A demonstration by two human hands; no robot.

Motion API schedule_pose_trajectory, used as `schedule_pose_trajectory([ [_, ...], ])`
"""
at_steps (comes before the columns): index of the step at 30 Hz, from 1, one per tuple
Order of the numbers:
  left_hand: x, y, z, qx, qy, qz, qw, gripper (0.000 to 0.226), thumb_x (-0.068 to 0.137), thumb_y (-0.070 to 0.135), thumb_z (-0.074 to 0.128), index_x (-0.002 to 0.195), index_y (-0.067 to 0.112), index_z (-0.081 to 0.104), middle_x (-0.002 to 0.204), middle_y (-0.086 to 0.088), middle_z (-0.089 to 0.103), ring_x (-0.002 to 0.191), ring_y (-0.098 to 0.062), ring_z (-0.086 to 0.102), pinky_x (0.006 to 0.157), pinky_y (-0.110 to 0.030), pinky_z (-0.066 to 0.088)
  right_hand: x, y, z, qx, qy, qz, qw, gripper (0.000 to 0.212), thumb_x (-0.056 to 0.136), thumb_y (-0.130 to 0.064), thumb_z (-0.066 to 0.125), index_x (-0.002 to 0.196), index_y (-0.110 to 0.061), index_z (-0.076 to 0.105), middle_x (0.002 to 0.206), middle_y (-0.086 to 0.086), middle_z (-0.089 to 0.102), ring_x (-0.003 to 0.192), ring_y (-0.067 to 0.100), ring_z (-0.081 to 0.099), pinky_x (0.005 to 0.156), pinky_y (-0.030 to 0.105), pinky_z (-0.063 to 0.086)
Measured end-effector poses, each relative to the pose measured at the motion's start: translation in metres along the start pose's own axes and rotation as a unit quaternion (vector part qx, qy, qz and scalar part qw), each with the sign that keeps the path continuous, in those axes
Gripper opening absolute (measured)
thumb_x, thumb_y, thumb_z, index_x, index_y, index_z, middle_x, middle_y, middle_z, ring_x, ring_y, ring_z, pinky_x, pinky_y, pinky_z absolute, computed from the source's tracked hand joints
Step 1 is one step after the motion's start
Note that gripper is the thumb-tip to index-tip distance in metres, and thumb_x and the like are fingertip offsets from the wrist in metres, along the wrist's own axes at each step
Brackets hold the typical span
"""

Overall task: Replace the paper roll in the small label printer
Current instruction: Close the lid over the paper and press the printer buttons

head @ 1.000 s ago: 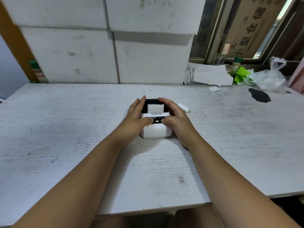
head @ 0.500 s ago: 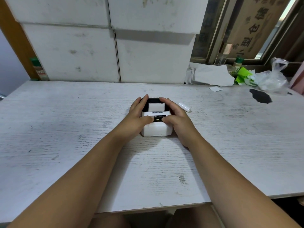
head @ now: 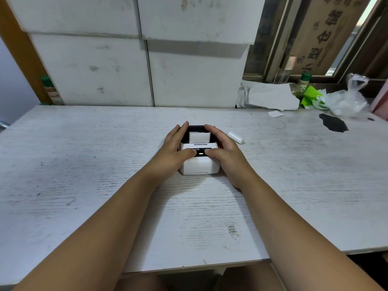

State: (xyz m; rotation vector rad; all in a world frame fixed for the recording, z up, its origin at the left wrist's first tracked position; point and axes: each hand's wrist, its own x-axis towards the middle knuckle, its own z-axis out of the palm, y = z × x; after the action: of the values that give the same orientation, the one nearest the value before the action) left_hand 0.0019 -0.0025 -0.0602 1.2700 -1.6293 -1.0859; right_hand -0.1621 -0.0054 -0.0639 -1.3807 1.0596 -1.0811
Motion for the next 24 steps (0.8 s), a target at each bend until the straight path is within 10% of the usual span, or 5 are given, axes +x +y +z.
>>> schedule_pose_trajectory([
  [11,-0.0012,0.0008,0.0002,0.007,0.007,-0.004,1.000,0.070,0.089,0.019,0.054,0.146,0.042,0.020,0.159,0.015,0.008,0.145,0.001,0.004,0.110,-0.022,0.012,-0.0005,-0.0016,-0.0035,-0.028,-0.002,-0.017,0.999,0.066,0.086,0.006,0.050,0.135,-0.037,0.043,0.119,-0.025,0.055,0.097,-0.017,0.059,0.085,0.017,0.048],
  [24,-0.0024,0.0022,-0.0005,0.008,0.004,-0.004,1.000,0.069,0.089,0.020,0.054,0.146,0.041,0.020,0.159,0.015,0.008,0.145,0.001,0.005,0.108,-0.020,0.011,-0.0006,-0.0017,-0.0058,-0.019,-0.019,-0.013,1.000,0.059,0.088,0.002,0.051,0.132,-0.037,0.044,0.116,-0.022,0.058,0.097,-0.008,0.061,0.085,0.022,0.051],
])
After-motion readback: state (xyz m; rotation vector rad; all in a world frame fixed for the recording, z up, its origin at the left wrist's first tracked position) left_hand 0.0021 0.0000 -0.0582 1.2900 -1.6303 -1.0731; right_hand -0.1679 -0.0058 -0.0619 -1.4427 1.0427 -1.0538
